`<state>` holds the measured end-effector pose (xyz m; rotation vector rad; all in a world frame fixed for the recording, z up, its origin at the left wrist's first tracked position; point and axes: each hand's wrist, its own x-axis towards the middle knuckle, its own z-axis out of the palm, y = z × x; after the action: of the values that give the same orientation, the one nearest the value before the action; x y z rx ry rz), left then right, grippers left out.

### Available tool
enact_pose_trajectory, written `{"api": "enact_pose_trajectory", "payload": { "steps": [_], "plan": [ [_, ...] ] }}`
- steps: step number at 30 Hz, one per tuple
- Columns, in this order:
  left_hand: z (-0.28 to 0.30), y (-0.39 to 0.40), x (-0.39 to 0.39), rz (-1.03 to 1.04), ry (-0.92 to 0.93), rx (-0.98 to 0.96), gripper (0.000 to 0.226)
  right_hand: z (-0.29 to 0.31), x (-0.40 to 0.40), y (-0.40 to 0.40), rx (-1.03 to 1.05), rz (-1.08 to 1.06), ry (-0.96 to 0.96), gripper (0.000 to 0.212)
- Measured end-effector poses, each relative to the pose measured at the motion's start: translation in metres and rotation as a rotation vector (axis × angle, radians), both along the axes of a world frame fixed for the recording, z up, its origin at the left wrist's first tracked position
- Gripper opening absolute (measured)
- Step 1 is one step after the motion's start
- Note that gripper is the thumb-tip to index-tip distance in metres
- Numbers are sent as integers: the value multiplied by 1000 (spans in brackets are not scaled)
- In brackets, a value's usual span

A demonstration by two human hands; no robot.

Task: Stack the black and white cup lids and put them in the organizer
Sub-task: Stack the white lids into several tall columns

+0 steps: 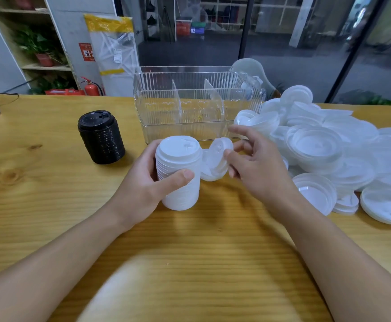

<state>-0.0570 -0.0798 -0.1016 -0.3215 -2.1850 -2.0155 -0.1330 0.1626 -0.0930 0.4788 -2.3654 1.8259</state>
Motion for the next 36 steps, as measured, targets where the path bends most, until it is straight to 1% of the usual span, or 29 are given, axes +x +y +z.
{"api": "enact_pose_trajectory", "payload": {
  "steps": [2, 3, 5, 7, 9, 12, 14, 17, 19, 21, 23, 25, 26, 28, 30, 32, 34, 36],
  "plan": [
    [-1, 0, 0, 2, 4, 0, 66, 0, 1, 0, -51, 11, -99, 49],
    [-1, 0, 0, 1, 4, -2, 66, 0, 2, 0, -38, 22, -138, 48],
    [0, 0, 0, -3, 1, 0, 67, -1, 4, 2, 56, 39, -176, 41],
    [0, -1, 0, -8, 2, -2, 70, -2, 4, 3, 216, 3, -129, 32],
    [0, 0, 0, -9, -1, -3, 69, -2, 3, 4, 378, -64, -28, 31],
    [-1, -1, 0, -10, 5, -8, 66, -3, 1, 5, 556, -102, 33, 37],
    [-1, -1, 0, -12, 10, -10, 66, -5, 0, 6, 631, -100, 40, 48],
    [-1, 0, 0, -16, 14, -10, 65, -6, 1, 5, 645, -63, 50, 71],
    [-2, 0, -1, -13, 18, -10, 65, -7, 3, 2, 646, -50, 81, 79],
    [-2, 0, -1, -12, 20, -12, 65, -9, 4, -2, 644, -29, 95, 75],
    [-2, 0, -1, -8, 20, -15, 65, -10, 5, -4, 651, -24, 107, 61],
    [-2, 0, -1, -3, 17, -23, 65, -6, 5, -3, 617, -53, 127, 50],
    [-2, 0, -1, -2, 14, -25, 66, -2, 6, -2, 564, -70, 140, 45],
    [-2, 0, -1, 1, 6, -28, 66, 9, 8, 1, 382, -68, 156, 33],
    [-2, 1, -1, 0, -2, -40, 65, 22, 15, 1, 143, 38, 140, 22],
    [-3, 4, -1, -2, -10, -47, 64, 31, 23, -4, -25, 149, 132, 21],
    [-5, 8, 0, -10, -12, -53, 68, 35, 28, -13, -53, 195, 169, 25],
    [-7, 12, 0, -27, -9, -53, 71, 34, 31, -21, 22, 224, 228, 29]
  ]
}}
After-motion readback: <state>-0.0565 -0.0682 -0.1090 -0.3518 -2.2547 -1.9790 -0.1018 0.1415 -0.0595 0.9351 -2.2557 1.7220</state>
